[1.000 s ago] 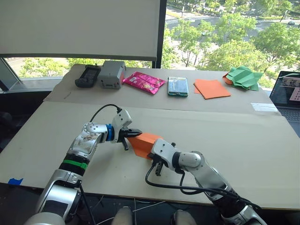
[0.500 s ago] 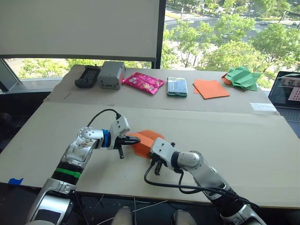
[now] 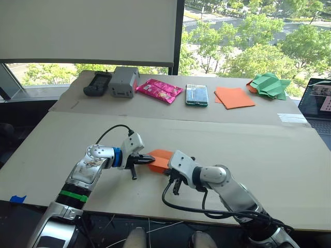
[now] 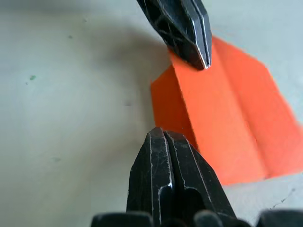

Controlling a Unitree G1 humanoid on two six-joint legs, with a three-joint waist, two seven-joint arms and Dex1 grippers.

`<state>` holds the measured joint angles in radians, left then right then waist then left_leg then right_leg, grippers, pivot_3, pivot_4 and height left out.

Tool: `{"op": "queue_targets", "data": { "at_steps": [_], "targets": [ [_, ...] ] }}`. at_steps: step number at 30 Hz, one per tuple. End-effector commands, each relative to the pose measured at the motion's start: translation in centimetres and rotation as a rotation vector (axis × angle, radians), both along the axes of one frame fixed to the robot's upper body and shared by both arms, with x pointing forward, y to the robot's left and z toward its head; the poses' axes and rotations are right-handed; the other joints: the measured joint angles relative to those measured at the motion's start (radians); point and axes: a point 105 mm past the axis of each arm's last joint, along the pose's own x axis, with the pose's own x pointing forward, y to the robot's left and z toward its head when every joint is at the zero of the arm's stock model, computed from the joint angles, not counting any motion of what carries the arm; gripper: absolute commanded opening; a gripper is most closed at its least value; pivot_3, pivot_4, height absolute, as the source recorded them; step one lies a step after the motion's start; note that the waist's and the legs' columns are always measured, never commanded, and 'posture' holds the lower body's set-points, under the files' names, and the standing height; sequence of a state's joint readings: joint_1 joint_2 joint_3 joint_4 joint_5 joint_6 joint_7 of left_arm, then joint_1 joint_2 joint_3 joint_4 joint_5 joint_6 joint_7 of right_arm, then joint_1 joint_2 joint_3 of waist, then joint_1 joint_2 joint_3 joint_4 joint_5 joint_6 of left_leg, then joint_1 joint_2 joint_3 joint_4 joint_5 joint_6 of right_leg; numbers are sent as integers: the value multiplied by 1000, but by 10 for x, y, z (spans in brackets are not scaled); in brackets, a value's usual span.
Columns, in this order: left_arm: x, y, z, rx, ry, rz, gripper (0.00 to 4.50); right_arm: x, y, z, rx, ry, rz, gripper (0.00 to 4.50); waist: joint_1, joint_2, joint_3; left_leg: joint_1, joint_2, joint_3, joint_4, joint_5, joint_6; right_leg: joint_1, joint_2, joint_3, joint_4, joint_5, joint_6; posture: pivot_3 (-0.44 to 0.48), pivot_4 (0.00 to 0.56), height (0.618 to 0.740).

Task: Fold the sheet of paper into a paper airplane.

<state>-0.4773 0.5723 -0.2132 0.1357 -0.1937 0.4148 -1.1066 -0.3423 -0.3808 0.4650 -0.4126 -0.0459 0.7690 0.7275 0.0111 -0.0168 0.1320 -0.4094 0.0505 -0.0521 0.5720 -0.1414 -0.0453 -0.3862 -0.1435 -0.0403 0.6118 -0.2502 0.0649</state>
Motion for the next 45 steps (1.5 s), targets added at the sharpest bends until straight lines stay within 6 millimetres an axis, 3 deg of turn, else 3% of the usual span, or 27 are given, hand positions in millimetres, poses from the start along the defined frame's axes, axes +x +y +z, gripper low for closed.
{"op": "queue_targets", "data": {
  "at_steps": [1,6,10,13,16,31,45],
  "targets": [
    [-1,2,3,10,-23,-5,0,-4,1,30,75,-38,23,28,0,0,0,0,0,0,0,0,0,0,0,0,0,0,0,0,150,702],
    [-4,2,-2,17,-17,-6,0,12,-11,48,167,3,-83,28,0,0,1,-1,0,0,0,0,-1,0,0,0,0,0,0,0,150,702],
    [-6,1,-2,17,-19,-7,0,22,-19,48,188,33,-160,28,2,0,1,-1,0,0,0,-1,-1,0,0,0,-1,0,0,0,150,702],
    [-7,-2,1,6,-32,-7,0,41,-39,41,223,104,-291,959,1,0,1,-1,0,0,0,0,-1,0,0,0,-1,0,0,0,150,702],
    [-7,-4,3,-2,-43,-8,0,45,-46,37,290,198,-342,1935,2,0,1,-2,0,0,0,0,1,0,0,0,0,0,0,0,150,702],
    [-11,-4,-2,19,-49,-18,0,41,-39,1,445,579,-437,1935,-2,2,2,-2,0,0,0,1,1,-1,0,0,0,1,0,0,150,702],
    [-11,-4,-2,30,-49,-19,0,54,-27,9,591,652,-457,1935,-3,3,2,-3,0,0,0,1,2,-1,0,0,0,1,-1,0,150,702]
  ]
}}
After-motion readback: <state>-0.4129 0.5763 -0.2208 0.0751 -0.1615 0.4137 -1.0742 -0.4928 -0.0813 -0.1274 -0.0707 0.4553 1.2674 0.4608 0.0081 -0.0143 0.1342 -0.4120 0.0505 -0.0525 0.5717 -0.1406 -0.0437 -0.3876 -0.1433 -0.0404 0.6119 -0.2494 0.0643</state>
